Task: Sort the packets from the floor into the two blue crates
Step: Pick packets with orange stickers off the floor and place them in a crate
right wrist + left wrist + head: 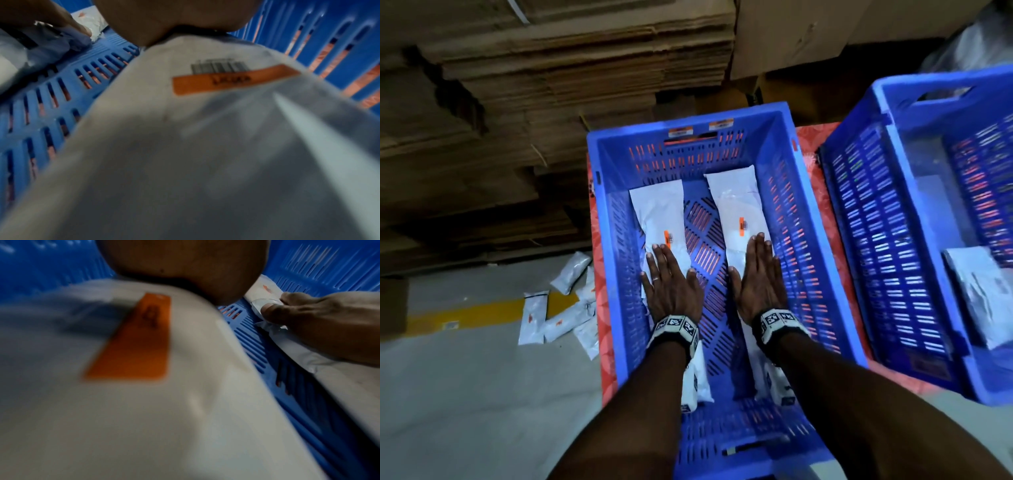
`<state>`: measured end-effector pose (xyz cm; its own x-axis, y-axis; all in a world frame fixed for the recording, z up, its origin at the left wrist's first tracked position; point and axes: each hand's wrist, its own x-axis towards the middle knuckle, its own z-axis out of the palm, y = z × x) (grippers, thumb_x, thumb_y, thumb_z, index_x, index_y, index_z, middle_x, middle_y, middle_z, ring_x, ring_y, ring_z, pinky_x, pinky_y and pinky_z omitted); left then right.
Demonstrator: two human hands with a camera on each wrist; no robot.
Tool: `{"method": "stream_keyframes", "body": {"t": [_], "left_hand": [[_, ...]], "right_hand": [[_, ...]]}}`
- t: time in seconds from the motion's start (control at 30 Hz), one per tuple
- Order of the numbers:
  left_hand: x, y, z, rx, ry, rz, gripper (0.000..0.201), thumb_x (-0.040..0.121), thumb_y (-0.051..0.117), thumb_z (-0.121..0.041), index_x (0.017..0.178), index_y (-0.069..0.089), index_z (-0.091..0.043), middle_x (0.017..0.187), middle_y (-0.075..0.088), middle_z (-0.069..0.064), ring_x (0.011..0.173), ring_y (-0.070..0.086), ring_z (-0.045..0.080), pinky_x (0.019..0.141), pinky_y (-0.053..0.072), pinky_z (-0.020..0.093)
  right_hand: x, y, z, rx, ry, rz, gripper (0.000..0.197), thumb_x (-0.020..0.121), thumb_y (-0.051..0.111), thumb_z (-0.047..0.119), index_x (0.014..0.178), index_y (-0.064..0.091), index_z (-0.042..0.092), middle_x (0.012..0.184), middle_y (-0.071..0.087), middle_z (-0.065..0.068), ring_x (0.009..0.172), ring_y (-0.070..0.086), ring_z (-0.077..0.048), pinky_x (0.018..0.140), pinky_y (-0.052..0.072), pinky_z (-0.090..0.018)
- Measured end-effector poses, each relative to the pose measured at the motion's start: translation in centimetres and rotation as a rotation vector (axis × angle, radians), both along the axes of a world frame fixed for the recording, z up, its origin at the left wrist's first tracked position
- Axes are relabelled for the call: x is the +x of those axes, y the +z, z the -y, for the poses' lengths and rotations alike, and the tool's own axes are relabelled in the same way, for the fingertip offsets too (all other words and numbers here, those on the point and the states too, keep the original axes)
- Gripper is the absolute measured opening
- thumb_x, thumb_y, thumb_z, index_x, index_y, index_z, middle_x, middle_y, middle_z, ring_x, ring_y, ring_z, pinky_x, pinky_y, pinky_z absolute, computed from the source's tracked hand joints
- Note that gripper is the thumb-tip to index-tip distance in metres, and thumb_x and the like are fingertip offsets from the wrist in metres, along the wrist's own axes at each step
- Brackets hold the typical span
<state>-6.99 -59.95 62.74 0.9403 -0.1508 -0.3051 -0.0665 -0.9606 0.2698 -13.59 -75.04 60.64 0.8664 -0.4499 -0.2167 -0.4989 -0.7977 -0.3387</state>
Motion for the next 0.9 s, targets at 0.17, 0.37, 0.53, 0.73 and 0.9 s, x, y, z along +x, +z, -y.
{"method": "stream_keyframes", "body": {"t": [0.17,0.37,0.53,0.73,0.9], "left_hand": [[0.1,0.3,-0.2,0.006,-0.006,-0.035,0.078,0.094,0.025,-0.046,0.157,0.003,-0.006,0.165,0.002,0.009,0.152,0.005,0.026,0.121,0.009,0.050],[0.9,4.1,0.4,-0.074,0.027,0.023,0.072,0.095,0.033,-0.040,0.157,0.013,-0.009,0.165,0.011,0.008,0.152,0.010,0.027,0.120,0.012,0.049],[1.6,8.5,0.8,-0.107,-0.024,0.068,0.069,0.095,0.044,-0.031,0.155,0.020,-0.007,0.163,0.018,0.009,0.152,0.011,0.024,0.121,0.012,0.045],[1.1,13.5,-0.5,-0.205,-0.077,0.225,0.033,0.097,0.044,-0.032,0.118,0.063,-0.015,0.123,0.063,0.011,0.119,0.056,0.033,0.099,0.043,0.042],[-0.9,17.6,-2.3,-0.255,-0.031,0.315,0.023,0.093,0.050,-0.033,0.090,0.067,-0.018,0.095,0.066,0.007,0.096,0.060,0.033,0.074,0.048,0.039]], "right_hand": [[0.1,0.7,-0.1,-0.008,-0.002,-0.010,0.075,0.098,0.017,0.057,0.157,-0.003,0.015,0.164,-0.007,-0.002,0.152,-0.004,-0.019,0.122,0.003,-0.039],[0.9,4.6,-0.4,-0.018,0.009,0.042,0.067,0.093,0.028,0.040,0.153,0.025,0.009,0.162,0.017,-0.009,0.150,0.015,-0.024,0.121,0.014,-0.044],[1.6,8.5,-0.3,-0.066,-0.001,0.154,0.038,0.082,0.052,0.025,0.116,0.066,0.015,0.141,0.054,-0.009,0.134,0.046,-0.027,0.114,0.030,-0.048],[1.1,14.2,-0.3,-0.082,-0.106,0.288,0.022,0.091,0.052,0.030,0.098,0.071,0.021,0.091,0.075,-0.005,0.086,0.069,-0.029,0.101,0.042,-0.041],[-0.9,18.7,-0.6,-0.072,-0.124,0.368,0.021,0.094,0.055,0.040,0.095,0.069,0.024,0.085,0.074,-0.003,0.083,0.068,-0.032,0.075,0.048,-0.036]]}}
